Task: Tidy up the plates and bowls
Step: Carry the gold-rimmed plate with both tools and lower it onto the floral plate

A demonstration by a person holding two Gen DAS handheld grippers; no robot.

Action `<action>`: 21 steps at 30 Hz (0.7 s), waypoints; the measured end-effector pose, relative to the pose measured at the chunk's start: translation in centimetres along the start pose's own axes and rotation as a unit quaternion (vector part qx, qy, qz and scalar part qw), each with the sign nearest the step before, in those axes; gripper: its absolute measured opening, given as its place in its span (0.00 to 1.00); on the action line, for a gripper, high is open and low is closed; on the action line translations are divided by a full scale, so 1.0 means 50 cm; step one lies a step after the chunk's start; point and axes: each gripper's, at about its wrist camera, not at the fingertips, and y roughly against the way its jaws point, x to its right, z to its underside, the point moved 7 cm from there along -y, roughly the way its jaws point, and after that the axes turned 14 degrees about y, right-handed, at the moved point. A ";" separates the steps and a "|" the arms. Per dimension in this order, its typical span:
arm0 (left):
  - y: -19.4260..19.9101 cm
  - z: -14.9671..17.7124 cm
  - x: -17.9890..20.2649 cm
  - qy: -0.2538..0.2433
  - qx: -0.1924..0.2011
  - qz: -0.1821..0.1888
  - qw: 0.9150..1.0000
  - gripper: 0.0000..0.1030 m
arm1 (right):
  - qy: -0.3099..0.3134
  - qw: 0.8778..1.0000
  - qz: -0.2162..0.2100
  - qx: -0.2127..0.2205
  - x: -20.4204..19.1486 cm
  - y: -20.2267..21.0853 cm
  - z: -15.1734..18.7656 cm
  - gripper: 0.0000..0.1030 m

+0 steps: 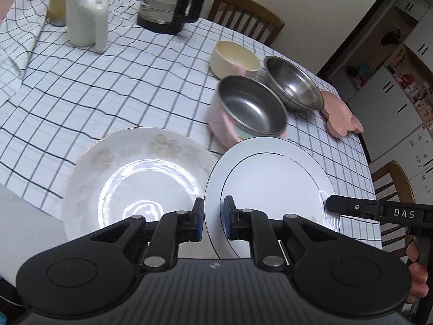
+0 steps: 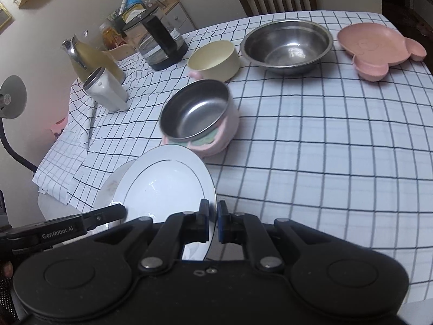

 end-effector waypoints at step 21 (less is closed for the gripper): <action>-0.041 -0.051 -0.193 -0.004 -0.026 -0.028 0.999 0.13 | -0.008 0.999 0.020 -0.034 -0.150 -0.170 0.025 0.07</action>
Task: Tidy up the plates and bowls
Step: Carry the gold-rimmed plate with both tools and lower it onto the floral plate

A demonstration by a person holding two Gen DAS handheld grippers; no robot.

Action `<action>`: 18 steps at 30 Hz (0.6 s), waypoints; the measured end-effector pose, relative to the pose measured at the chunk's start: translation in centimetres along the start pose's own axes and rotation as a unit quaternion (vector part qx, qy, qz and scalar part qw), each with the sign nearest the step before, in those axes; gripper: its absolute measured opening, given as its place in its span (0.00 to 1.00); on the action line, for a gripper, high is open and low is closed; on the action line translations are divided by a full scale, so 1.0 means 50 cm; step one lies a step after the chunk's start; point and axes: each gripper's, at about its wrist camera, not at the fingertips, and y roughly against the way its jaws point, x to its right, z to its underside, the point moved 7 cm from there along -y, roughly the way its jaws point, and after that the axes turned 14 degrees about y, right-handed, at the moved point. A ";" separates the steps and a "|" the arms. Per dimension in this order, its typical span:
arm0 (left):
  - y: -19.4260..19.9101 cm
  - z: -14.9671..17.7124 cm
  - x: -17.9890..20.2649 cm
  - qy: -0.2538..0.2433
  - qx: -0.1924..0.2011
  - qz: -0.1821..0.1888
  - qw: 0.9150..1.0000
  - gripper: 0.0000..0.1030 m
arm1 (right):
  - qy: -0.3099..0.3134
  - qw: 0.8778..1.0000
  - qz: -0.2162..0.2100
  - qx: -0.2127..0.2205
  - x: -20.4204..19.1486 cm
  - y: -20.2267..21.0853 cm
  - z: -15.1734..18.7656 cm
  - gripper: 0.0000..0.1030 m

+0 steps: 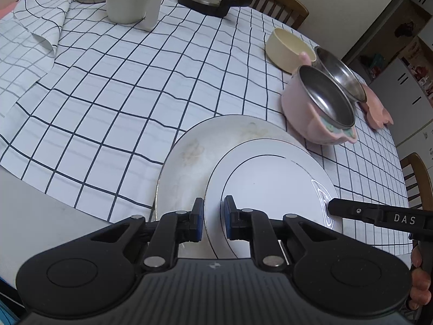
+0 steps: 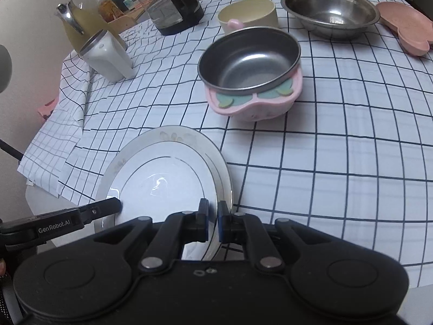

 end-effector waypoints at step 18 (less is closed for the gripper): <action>-0.027 -0.009 -0.014 -0.017 -0.016 -0.002 1.000 0.13 | -0.009 1.000 0.007 -0.012 -0.001 -0.036 0.002 0.08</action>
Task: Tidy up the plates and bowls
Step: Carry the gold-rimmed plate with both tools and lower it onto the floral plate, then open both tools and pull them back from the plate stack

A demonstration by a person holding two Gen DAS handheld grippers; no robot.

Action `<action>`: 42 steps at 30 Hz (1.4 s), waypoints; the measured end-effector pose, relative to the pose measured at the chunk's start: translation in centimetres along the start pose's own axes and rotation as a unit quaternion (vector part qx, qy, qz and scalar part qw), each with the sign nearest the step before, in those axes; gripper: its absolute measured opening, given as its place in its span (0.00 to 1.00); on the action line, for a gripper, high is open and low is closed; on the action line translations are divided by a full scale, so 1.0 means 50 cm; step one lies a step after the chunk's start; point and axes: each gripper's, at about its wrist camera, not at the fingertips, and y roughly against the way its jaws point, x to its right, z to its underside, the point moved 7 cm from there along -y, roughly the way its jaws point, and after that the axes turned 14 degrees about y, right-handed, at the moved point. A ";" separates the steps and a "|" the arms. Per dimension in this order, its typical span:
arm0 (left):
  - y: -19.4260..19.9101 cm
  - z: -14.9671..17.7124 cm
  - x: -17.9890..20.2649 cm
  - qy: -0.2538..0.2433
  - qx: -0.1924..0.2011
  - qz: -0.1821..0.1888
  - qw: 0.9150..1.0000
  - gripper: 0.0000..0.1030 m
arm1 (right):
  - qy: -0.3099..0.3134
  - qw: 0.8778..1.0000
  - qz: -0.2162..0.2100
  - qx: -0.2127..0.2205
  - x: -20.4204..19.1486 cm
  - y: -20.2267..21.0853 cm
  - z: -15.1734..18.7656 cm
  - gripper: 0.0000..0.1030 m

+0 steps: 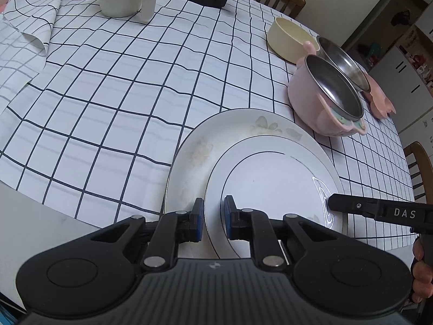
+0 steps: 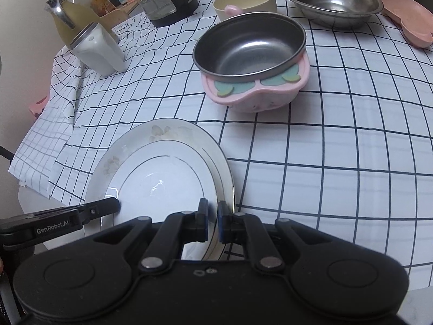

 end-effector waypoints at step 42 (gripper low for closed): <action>0.098 0.016 0.099 -0.078 0.054 0.040 0.995 0.13 | 0.051 0.999 0.009 0.008 -0.039 0.037 -0.007 0.31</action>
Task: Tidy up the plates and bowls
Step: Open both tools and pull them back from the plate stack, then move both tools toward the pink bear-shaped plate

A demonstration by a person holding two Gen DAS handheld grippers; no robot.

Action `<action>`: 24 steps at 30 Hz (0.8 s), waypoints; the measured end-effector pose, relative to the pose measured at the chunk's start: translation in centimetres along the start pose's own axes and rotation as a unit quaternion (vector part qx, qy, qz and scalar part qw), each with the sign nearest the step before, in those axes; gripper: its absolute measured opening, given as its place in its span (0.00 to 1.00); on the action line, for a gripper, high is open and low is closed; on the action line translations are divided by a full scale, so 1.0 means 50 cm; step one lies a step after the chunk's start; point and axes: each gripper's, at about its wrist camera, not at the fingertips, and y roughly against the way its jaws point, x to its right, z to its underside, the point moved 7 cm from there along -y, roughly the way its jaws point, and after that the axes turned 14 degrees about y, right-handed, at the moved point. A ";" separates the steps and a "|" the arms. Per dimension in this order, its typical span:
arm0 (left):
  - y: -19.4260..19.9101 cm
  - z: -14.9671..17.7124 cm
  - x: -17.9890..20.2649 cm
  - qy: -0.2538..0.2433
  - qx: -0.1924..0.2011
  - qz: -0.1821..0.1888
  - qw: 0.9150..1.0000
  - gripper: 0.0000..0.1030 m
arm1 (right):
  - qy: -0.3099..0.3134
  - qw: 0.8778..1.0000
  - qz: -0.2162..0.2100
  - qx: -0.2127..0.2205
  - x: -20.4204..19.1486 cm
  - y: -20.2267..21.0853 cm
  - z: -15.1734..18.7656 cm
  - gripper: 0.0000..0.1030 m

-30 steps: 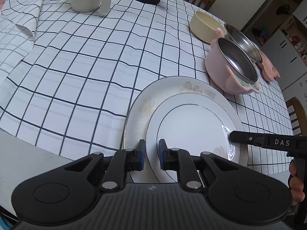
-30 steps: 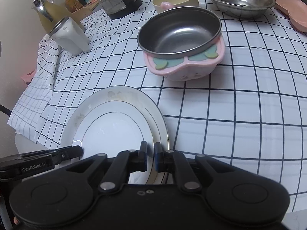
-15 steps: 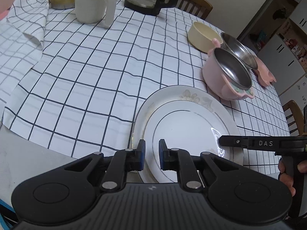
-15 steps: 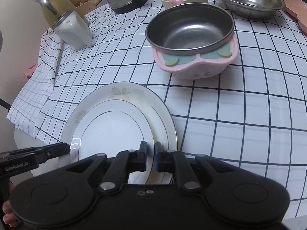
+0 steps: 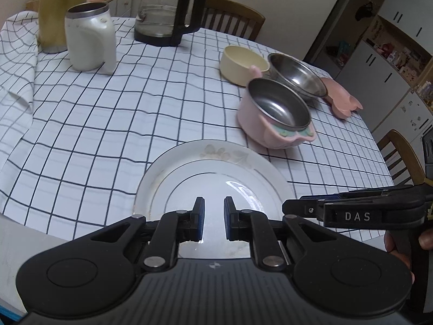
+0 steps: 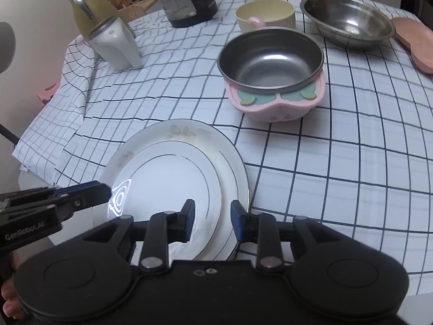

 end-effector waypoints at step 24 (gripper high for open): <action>0.085 -0.018 0.107 -0.059 0.068 0.037 0.995 0.59 | 0.051 0.987 0.075 0.132 -0.048 0.197 -0.002 0.74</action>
